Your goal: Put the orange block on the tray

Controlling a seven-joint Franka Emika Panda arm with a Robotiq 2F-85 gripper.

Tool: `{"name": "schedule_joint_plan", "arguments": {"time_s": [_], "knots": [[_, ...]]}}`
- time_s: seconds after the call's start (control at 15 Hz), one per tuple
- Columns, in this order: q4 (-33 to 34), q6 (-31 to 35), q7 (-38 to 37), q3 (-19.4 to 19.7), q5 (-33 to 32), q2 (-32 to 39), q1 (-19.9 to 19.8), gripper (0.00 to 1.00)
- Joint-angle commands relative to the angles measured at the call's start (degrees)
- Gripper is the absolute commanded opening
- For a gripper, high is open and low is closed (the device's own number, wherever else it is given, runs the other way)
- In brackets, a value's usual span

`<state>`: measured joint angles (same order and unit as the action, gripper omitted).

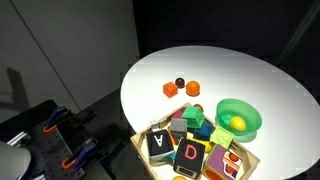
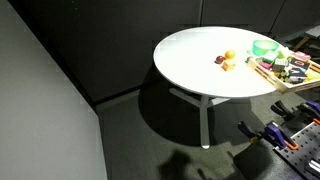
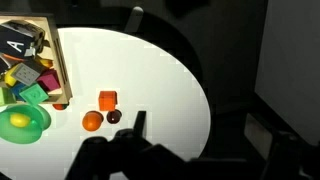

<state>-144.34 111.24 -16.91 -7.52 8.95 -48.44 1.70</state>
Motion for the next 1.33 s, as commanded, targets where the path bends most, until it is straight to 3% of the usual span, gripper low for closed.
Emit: {"name": "schedule_joint_plan", "arguments": {"time_s": [0.0, 0.33, 0.67, 1.27], "knots": [[0.1, -0.1, 0.2, -0.2, 0.2, 0.0, -0.3, 1.00], [1.1, -0.6, -0.3, 0.1, 0.5, 0.8, -0.7, 1.00], [5.6, 0.5, -1.5, 1.7, 0.4, 5.1, -3.7, 1.00], [15.8, -2.2, -4.2, 5.7, 0.8, 18.8, -7.4, 1.00]]}}
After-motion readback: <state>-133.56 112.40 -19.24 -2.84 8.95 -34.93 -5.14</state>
